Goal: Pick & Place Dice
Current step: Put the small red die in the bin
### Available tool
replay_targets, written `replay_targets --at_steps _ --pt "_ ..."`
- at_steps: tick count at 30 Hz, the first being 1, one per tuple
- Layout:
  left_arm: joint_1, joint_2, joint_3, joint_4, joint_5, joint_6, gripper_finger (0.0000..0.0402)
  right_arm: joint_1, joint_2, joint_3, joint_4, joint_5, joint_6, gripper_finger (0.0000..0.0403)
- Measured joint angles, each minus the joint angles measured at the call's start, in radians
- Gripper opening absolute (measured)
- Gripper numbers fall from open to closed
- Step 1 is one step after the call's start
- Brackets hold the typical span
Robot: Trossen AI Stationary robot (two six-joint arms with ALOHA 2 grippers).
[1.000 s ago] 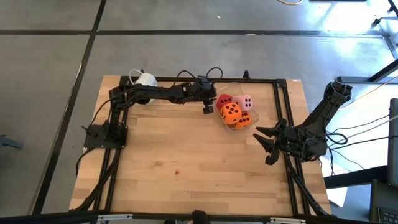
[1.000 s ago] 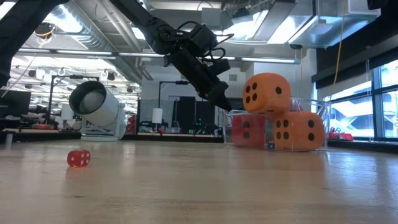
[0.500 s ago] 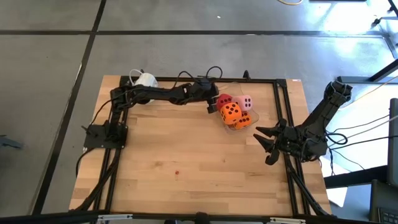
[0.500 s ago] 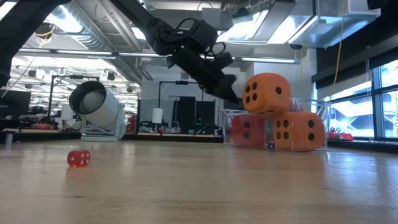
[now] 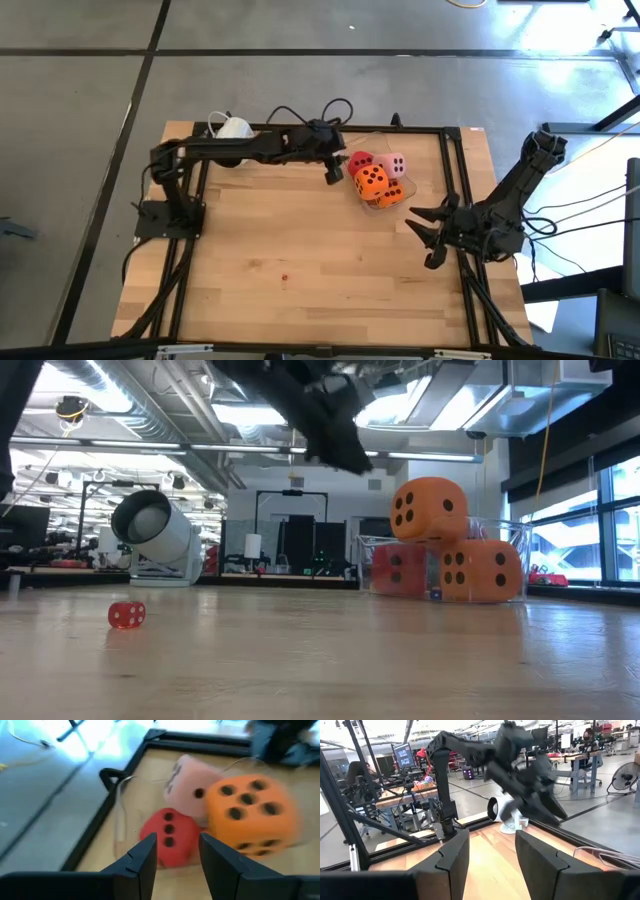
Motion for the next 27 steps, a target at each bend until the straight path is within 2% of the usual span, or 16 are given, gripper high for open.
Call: replay_targets --at_steps 6,11,20,27 --pt "-0.037 -0.138 0.002 -0.16 0.149 -0.137 0.0141 0.0 0.009 0.0 0.0 -0.005 0.033 0.016" --pt "-0.1 -0.234 -0.001 -0.24 0.25 -0.189 0.0141 -0.006 0.013 0.0 0.001 -0.03 0.055 0.016" --pt "-0.301 -0.335 -0.002 -0.263 0.242 -0.186 0.0141 -0.037 0.023 0.0 0.001 -0.03 0.116 0.016" --pt "-0.467 -0.381 -0.002 -0.269 0.143 -0.15 0.0141 -0.072 0.069 0.0 0.06 -0.109 0.148 0.016"
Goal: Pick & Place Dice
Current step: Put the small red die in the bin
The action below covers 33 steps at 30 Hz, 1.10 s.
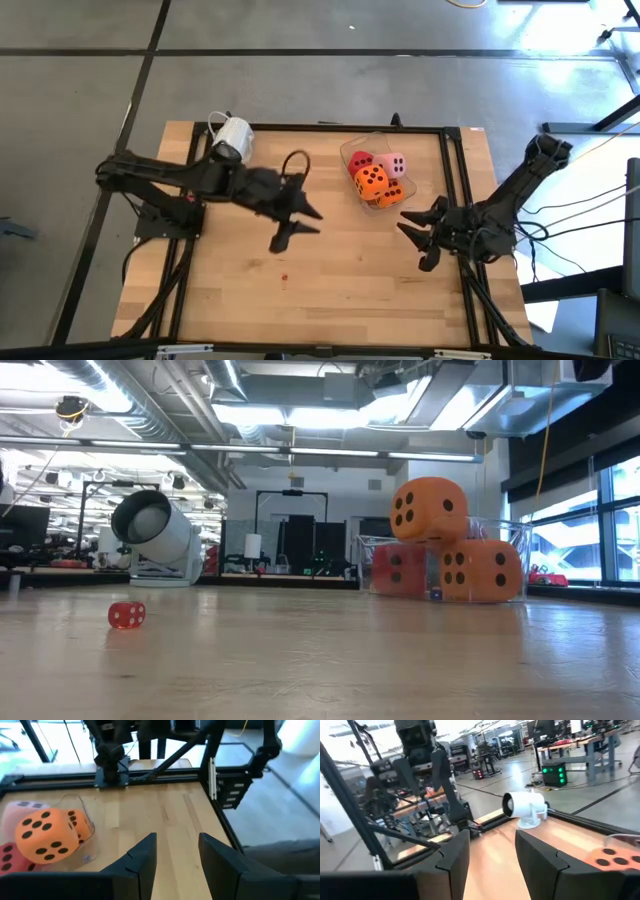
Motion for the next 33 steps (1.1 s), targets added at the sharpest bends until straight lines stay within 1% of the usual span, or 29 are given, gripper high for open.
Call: replay_targets --at_steps 4,9,13,17,24,28,33 --pt "-0.072 -0.013 -0.006 -0.012 -0.083 0.015 0.0141 -0.028 0.032 0.0 0.112 -0.052 -0.073 0.016" --pt "-0.104 -0.047 -0.077 0.0 -0.163 -0.004 0.0141 -0.071 0.064 0.0 0.261 -0.199 -0.194 0.016" --pt "-0.112 -0.098 -0.186 0.107 -0.189 -0.035 0.0141 -0.101 0.078 0.0 0.327 -0.321 -0.253 0.016" --pt "-0.112 -0.155 -0.315 0.251 -0.189 -0.061 0.0141 -0.123 0.08 0.0 0.342 -0.398 -0.259 0.016" --pt "-0.127 -0.239 -0.498 0.376 -0.188 -0.105 0.0141 -0.137 0.08 0.0 0.345 -0.464 -0.255 0.016" --pt "-0.152 -0.264 -0.569 0.438 -0.189 -0.139 0.0141 -0.137 0.08 0.0 0.345 -0.471 -0.255 0.016" --pt "-0.199 -0.284 -0.646 0.541 -0.194 -0.144 0.0141 -0.137 0.08 0.0 0.345 -0.471 -0.255 0.016"
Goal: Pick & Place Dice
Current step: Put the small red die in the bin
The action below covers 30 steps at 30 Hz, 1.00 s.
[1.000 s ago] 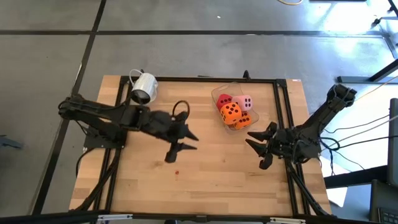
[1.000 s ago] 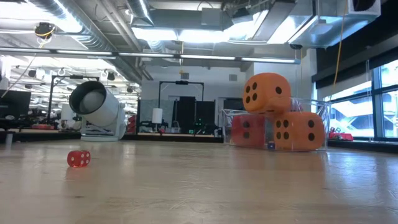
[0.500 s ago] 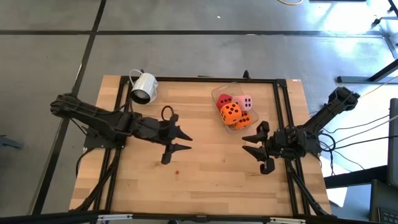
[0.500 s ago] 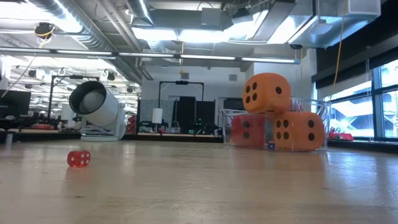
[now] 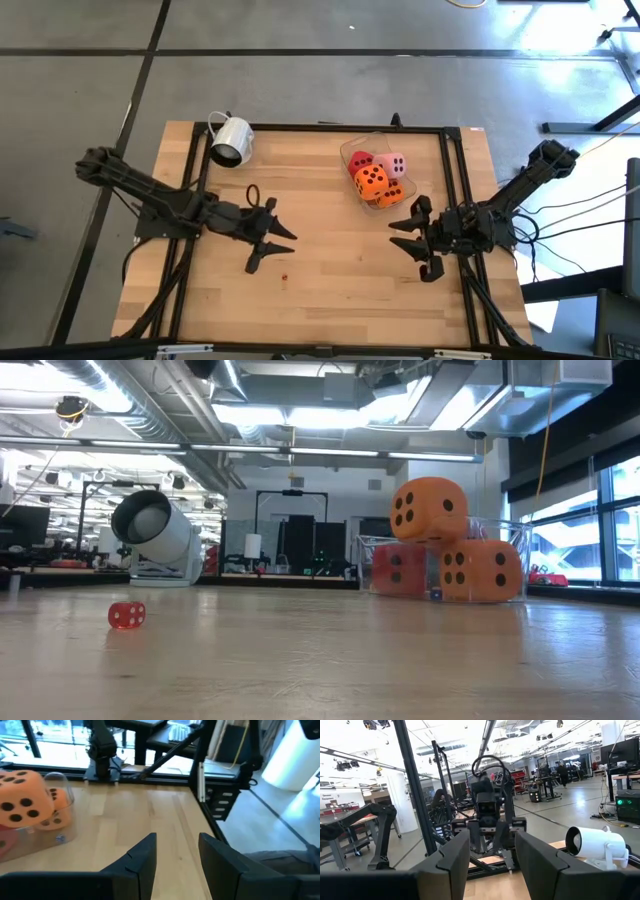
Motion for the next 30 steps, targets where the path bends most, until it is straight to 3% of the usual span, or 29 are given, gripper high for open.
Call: replay_targets --at_steps 5,19,24,30 --pt "-0.05 -0.001 -0.057 0.06 -0.047 0.009 0.0141 0.0 0.0 0.0 0.0 0.0 0.0 0.016" --pt "-0.146 0.037 -0.077 0.01 -0.165 0.06 0.0141 -0.009 0.0 0.0 0.0 0.003 -0.026 0.016" --pt "-0.165 0.105 -0.077 -0.058 -0.22 0.06 0.0141 -0.03 0.0 0.0 0.0 0.003 -0.028 0.016" --pt "-0.166 0.221 -0.077 -0.059 -0.201 0.031 0.0141 -0.049 0.0 0.0 -0.001 0.003 -0.029 0.016"
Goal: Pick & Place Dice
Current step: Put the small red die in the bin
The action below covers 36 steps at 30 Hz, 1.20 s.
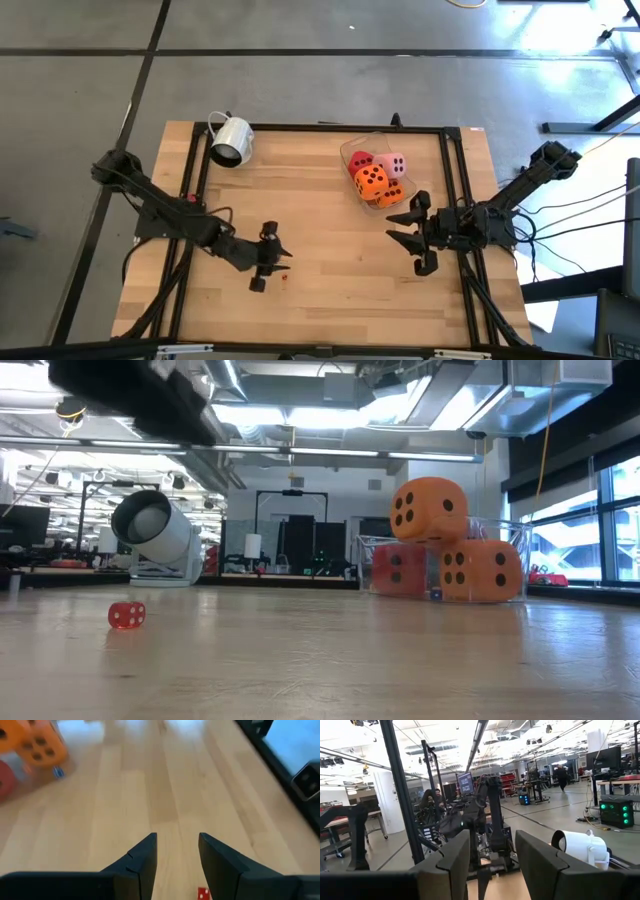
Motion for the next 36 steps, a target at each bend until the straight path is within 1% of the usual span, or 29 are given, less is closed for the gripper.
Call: replay_targets --at_steps 5,9,25,31,36 --pt "0.0 0.082 0.0 0.002 0.006 -0.048 0.0141 -0.004 0.0 0.0 0.0 0.0 0.0 0.016" --pt "0.0 0.125 0.0 0.003 0.011 -0.085 0.0141 -0.005 0.0 0.0 0.0 0.0 0.0 0.016" --pt "0.0 0.233 0.0 0.003 0.155 -0.204 0.0141 -0.005 0.0 0.0 -0.001 -0.003 0.006 0.016" --pt "-0.004 0.258 0.0 0.002 0.166 -0.237 0.0141 -0.004 0.0 0.0 -0.001 -0.003 0.007 0.016" --pt "-0.03 0.27 0.0 0.031 0.167 -0.241 0.0141 -0.005 0.009 0.0 0.001 -0.003 0.015 0.016"
